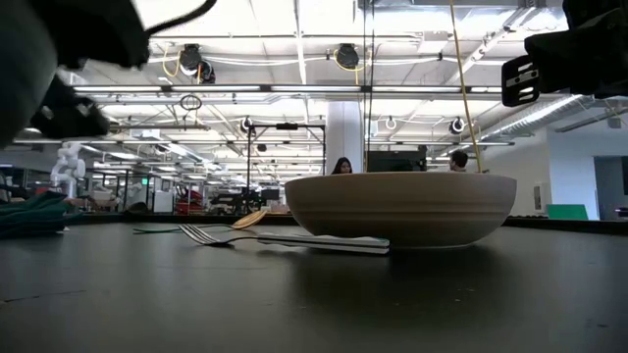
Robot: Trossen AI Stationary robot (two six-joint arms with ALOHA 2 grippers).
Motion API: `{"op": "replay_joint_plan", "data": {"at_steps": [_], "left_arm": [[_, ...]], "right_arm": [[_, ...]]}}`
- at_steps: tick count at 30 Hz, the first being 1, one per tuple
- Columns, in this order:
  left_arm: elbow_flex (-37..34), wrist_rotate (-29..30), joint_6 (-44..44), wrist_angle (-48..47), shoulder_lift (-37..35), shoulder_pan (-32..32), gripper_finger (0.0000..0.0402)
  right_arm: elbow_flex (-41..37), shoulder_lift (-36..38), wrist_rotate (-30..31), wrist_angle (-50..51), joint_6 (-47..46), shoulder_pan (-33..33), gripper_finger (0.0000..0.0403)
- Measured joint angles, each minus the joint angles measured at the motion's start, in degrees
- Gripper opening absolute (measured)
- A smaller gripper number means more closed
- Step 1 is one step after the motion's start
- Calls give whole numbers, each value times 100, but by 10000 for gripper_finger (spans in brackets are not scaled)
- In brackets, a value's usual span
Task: Set table place
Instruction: Put the black bowl on top of the brown plate
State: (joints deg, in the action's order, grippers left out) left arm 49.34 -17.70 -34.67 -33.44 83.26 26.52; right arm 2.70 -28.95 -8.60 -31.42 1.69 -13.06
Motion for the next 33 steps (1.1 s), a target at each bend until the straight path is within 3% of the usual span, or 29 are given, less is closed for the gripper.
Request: {"op": "replay_joint_plan", "data": {"at_steps": [15,33], "left_arm": [[1909,778,1600,-1243,-4,-976,7],[2061,924,2751,39,-4,-2045,6]], "right_arm": [[0,0,0,-2,48,2,0],[0,0,0,-7,66,2,0]]}}
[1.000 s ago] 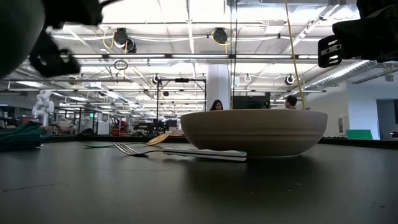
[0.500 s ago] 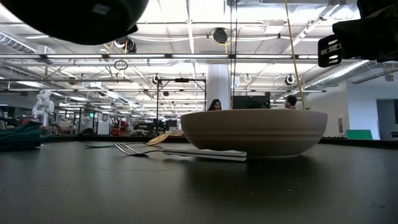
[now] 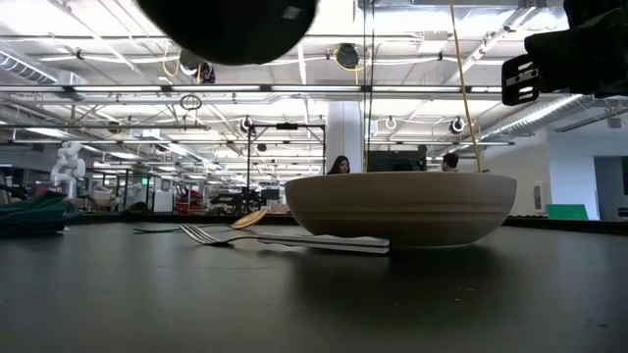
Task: Set table place
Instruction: Put the black bowl on top of the brown plate
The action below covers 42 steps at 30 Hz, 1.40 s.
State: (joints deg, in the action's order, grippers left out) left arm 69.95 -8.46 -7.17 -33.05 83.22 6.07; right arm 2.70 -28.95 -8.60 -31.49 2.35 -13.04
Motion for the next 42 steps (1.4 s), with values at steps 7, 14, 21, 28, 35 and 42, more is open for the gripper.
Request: {"op": "replay_joint_plan", "data": {"at_steps": [7,14,21,28,35,42], "left_arm": [[4,-2,-78,487,93,-562,18],[611,-161,-134,-281,742,-954,14],[2485,-200,359,-1617,2024,-941,8],[4051,-315,691,-2617,2990,-942,21],[4996,-653,842,-2896,3774,-1003,9],[5152,-873,907,-2959,4216,-1153,24]], "right_arm": [[0,0,0,-26,9,0,0],[0,2,2,-35,51,0,0],[0,-44,113,-96,49,0,0],[2,-31,353,-61,7,31,0],[2,-28,409,-36,75,32,0],[2,78,409,-28,231,31,0]]}}
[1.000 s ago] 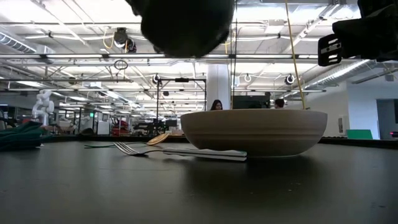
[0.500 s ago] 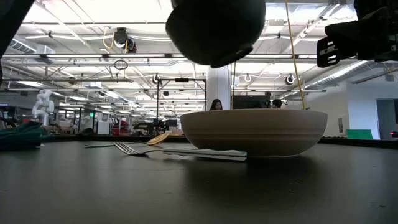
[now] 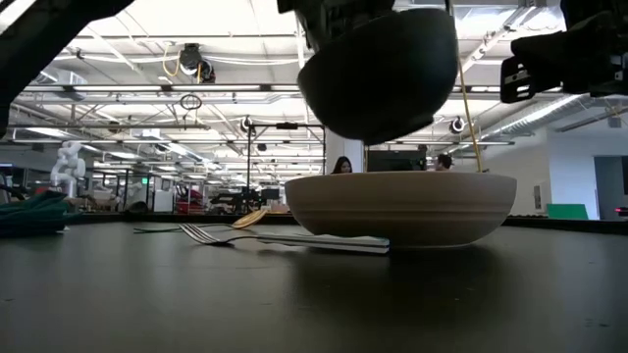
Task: Set table place
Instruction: Put the black bowl on top of the brown plate
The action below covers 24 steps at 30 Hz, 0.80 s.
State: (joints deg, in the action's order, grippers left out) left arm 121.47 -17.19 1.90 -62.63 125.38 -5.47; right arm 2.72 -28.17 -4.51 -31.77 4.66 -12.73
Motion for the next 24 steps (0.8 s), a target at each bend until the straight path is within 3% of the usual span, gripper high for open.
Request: {"op": "replay_joint_plan", "data": {"at_steps": [5,12,19,24], "left_arm": [[2,-35,66,-26,142,-115,7],[7,-55,232,75,156,-143,27],[6,-55,301,302,153,-143,7],[4,-55,362,448,153,-165,26]], "right_arm": [[0,228,0,217,62,0,0],[55,858,-12,1102,206,0,0],[57,1547,-20,1609,252,0,0],[59,1948,-20,1870,257,0,0]]}}
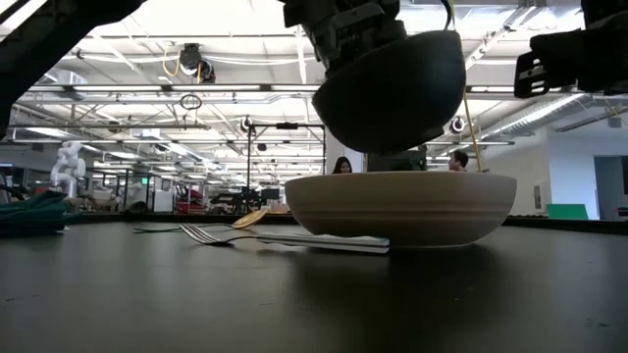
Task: Set table place
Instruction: Put the black bowl on top of the brown plate
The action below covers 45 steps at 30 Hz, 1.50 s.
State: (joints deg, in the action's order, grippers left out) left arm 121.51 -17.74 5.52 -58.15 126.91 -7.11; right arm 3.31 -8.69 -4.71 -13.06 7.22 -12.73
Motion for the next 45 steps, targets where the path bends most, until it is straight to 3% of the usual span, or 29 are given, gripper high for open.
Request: {"op": "replay_joint_plan", "data": {"at_steps": [20,28,35,45], "left_arm": [[-4,-15,-91,-236,296,-221,7],[-7,9,-19,-341,486,-212,28],[-4,81,42,-392,568,-169,7],[-4,166,103,-312,708,-51,33]], "right_arm": [[2,94,5,138,-20,0,0],[2,90,11,171,-28,0,0],[4,91,15,200,-30,0,0],[4,92,15,219,-74,0,0]]}}
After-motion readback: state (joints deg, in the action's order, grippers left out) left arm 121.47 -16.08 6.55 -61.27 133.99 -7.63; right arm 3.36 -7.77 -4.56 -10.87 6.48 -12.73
